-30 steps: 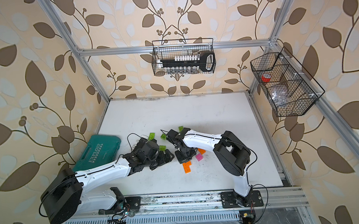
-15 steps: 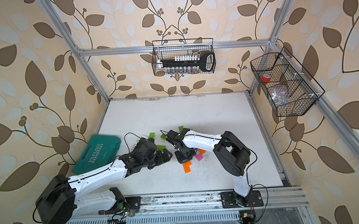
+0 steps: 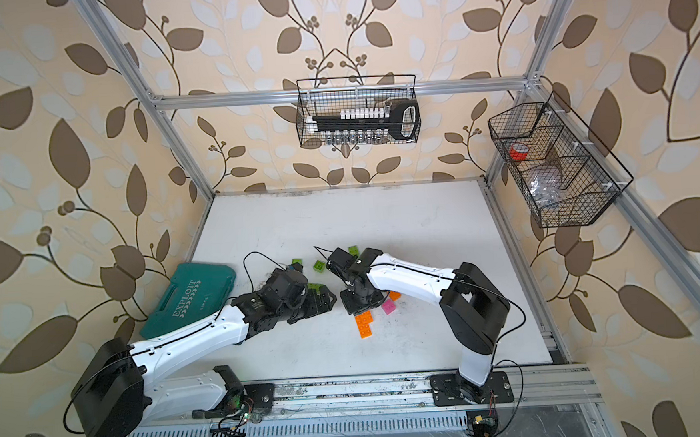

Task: Assemble a small pinwheel with lego
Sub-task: Assemble the lego brick with the lego brick, then pick up the lego brick from the center of the board.

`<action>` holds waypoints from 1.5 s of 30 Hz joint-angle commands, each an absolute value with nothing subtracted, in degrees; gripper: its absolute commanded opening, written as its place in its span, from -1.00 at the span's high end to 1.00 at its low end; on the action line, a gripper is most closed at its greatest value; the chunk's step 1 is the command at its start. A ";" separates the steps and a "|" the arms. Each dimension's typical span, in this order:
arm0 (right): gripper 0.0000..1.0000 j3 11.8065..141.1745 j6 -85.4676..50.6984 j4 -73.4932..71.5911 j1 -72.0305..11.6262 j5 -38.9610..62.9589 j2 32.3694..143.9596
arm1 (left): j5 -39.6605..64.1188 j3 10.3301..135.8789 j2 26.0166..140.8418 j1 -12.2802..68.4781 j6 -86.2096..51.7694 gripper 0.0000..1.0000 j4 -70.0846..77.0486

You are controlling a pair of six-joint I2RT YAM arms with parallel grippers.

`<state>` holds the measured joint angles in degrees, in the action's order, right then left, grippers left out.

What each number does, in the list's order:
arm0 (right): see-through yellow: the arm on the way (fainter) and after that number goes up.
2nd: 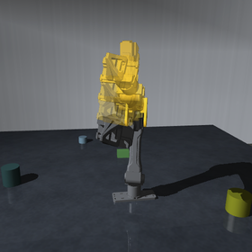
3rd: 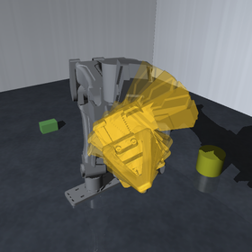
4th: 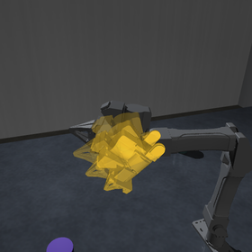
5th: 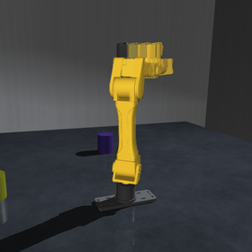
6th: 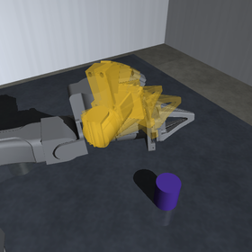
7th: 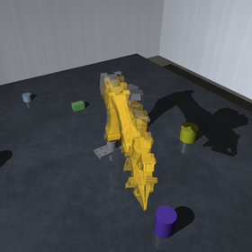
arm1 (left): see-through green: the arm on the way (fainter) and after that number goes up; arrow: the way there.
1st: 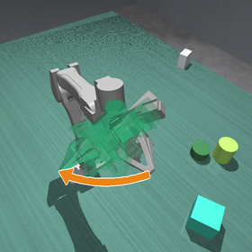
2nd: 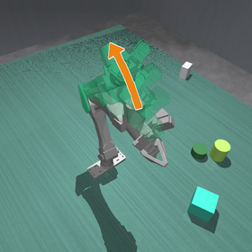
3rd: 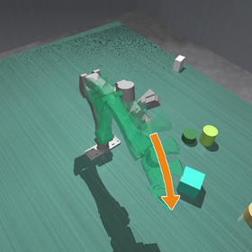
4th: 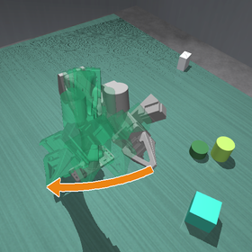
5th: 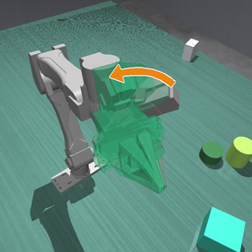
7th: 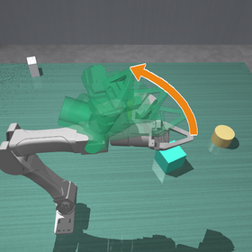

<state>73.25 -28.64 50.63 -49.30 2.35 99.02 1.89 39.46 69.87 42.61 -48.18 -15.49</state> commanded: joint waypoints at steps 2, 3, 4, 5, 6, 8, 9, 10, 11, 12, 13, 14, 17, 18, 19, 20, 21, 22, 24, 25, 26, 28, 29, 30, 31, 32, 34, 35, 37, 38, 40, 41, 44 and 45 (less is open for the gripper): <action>0.27 70.56 -26.07 47.37 -45.72 1.70 93.41 | 0.51 47.44 73.89 41.49 -38.29 -0.97 -18.31; 0.26 69.74 -26.18 47.12 -44.38 1.64 92.41 | 1.01 48.84 75.14 41.42 -36.94 -0.96 -18.48; 0.24 68.76 -26.36 46.92 -42.52 1.56 91.33 | 1.73 50.85 76.80 41.41 -35.47 -0.95 -18.79; 0.23 67.78 -26.52 46.85 -40.82 1.34 90.30 | 2.55 52.80 78.43 41.40 -34.04 -0.94 -19.74; 0.21 66.78 -26.68 46.78 -39.03 1.16 89.22 | 3.02 54.54 79.79 41.48 -32.95 -0.94 -20.22; 0.16 64.45 -27.25 46.33 -35.01 1.04 86.90 | 4.20 57.68 82.16 41.64 -30.09 -0.93 -20.51; 0.14 63.42 -27.57 46.16 -33.31 1.29 85.92 | 4.18 59.07 84.87 41.87 -28.79 -0.93 -20.90; 0.14 62.19 -28.05 45.99 -30.93 1.75 85.00 | 3.87 61.02 86.75 42.41 -27.23 -0.93 -21.89; 0.13 61.04 -28.48 45.78 -28.48 2.63 84.07 | 2.98 63.24 88.60 43.21 -25.54 -0.93 -23.20; 0.11 59.91 -28.82 45.42 -26.20 3.85 83.15 | 2.01 65.13 90.10 44.08 -24.34 -0.93 -24.59; 0.09 58.53 -29.12 44.84 -23.45 5.64 82.06 | 0.94 67.94 92.10 45.11 -22.79 -0.94 -26.15; 0.08 57.20 -29.45 44.13 -20.68 7.98 81.01 | 0.42 70.36 94.03 46.11 -21.24 -0.96 -27.43; 0.04 53.68 -29.99 41.46 -13.17 15.99 78.20 | 0.61 76.20 99.26 48.40 -17.14 -0.98 -30.26; 0.03 52.51 -30.37 40.17 -10.62 19.02 77.17 | 0.69 78.20 101.29 49.17 -15.71 -0.98 -31.19; 0.01 51.23 -30.93 39.00 -8.65 21.58 76.12 | 0.76 79.88 102.94 49.82 -14.46 -0.98 -31.91; -0.03 49.93 -31.74 37.67 -6.22 24.22 74.99 | 0.87 82.06 105.00 50.61 -12.93 -0.98 -32.94; -0.05 48.36 -32.49 35.98 -3.91 27.18 73.51 | 0.56 84.26 107.10 51.39 -11.69 -0.98 -34.10; -0.08 46.85 -33.30 34.44 -1.95 29.93 72.05 | -0.26 85.83 108.94 52.11 -10.84 -0.98 -34.76; -0.16 43.90 -35.08 31.66 1.71 33.14 68.77 | -1.16 88.88 112.47 53.51 -9.20 -0.98 -35.66; -0.19 42.71 -35.84 30.77 3.77 34.37 67.32 | -1.66 90.62 114.17 54.23 -8.54 -0.98 -36.62; -0.21 41.78 -36.34 30.16 5.81 35.87 66.24 | -1.75 92.17 115.84 54.84 -7.68 -0.98 -37.14; -0.27 40.39 -37.21 29.04 9.19 38.85 65.10 | -1.16 94.49 118.44 55.36 -6.22 -0.98 -37.77; -0.29 39.85 -37.43 28.61 10.77 40.11 64.80 | -0.07 96.04 119.77 55.37 -5.46 -0.98 -38.15; -0.30 39.48 -37.44 28.57 11.89 41.03 64.78 | 0.72 97.66 121.16 55.44 -4.69 -0.98 -39.05; -0.30 39.26 -37.28 28.82 12.65 41.66 64.79 | 1.09 98.96 122.15 55.54 -4.02 -0.98 -39.80; -0.30 38.91 -37.09 28.87 13.36 42.24 64.78 | 1.09 100.11 123.18 55.72 -3.13 -0.98 -40.58; -0.29 38.35 -36.91 29.11 13.87 42.79 64.54 | 0.86 102.09 124.75 55.98 -2.00 -0.98 -41.84; -0.29 38.16 -36.91 29.15 13.97 42.87 64.40 | 0.82 102.76 125.36 56.07 -1.57 -0.98 -42.36; -0.29 37.97 -36.94 28.92 13.97 42.85 64.25 | 0.73 103.35 126.41 56.16 -1.11 -0.98 -42.88; -0.29 37.96 -36.91 28.84 13.97 42.81 64.40 | 0.83 103.53 126.88 56.22 -0.89 -0.98 -42.89; -0.29 38.04 -36.74 28.99 13.98 42.75 64.72 | 0.91 103.95 127.75 56.25 -0.84 -0.98 -43.13; -0.29 38.01 -36.68 29.09 13.97 42.84 64.74 | 0.97 104.23 128.19 56.25 -0.80 -0.97 -43.24; -0.27 37.71 -36.72 29.25 13.98 42.70 64.38 | 0.96 104.98 129.04 56.34 -0.88 -0.92 -43.51; -0.27 37.71 -36.65 29.40 13.97 42.42 64.28 | 0.94 105.12 129.27 56.34 -0.87 -0.87 -43.49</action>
<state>38.79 -36.64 29.32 13.80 41.63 65.10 0.99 102.78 128.42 55.92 -1.89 -41.74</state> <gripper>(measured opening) 0.637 0.946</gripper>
